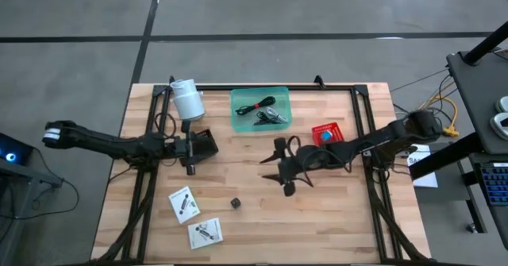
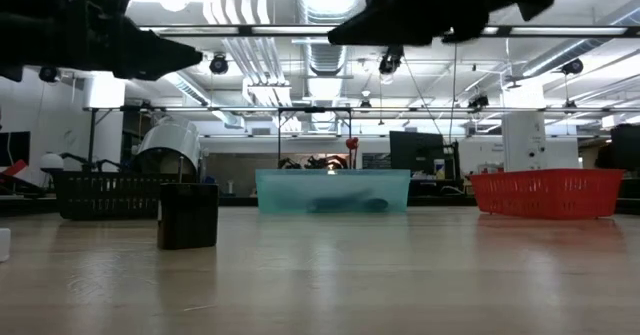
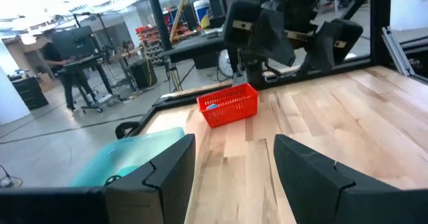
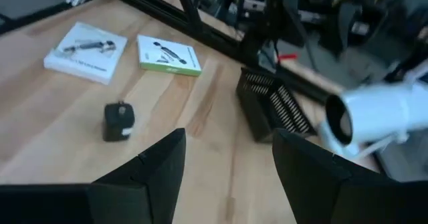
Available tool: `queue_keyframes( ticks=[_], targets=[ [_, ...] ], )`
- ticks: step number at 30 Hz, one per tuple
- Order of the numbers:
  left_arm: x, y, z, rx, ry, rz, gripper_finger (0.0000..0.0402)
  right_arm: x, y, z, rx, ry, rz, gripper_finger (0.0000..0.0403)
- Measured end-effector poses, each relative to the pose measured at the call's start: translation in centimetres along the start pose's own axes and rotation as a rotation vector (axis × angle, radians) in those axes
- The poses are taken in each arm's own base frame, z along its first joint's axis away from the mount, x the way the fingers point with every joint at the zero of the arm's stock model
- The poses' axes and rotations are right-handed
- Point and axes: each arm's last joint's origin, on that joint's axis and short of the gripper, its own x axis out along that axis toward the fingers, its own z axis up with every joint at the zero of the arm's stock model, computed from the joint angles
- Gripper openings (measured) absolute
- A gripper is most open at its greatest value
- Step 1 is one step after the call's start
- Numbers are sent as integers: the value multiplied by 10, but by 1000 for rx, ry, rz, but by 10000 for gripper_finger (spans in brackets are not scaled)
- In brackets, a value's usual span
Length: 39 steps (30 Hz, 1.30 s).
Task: Pick and place items into bin
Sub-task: Put the black charger adapter into the orange bin
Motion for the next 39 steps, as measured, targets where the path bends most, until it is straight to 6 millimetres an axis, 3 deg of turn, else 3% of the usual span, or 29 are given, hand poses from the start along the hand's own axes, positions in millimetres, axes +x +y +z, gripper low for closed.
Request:
queue_keyframes(
  ticks=[4,10,15,20,24,29,33,39],
  targets=[
    [3,-1,0,-3,-12,3,187,-11,2,-24,-32,-54,-25,203],
    [9,-2,-1,-9,-26,3,187,-50,-1,-55,-2,-156,-11,186],
    [16,-6,-5,-67,-17,-30,187,-83,-15,-59,-28,-275,-138,174],
    [29,-13,-8,-75,1,-117,187,-104,-24,-58,-19,-347,-208,168],
    [47,-18,1,-73,8,-140,188,-111,-24,-58,66,-373,-201,167],
    [74,-28,17,-105,27,-200,221,-114,-24,-60,-5,-365,-221,167],
    [96,-38,22,-268,217,-272,265,-111,-22,-64,-34,-341,-217,166],
    [116,-52,26,-674,670,-173,276,-106,-21,-67,-8,-315,-203,166]
  ],
)
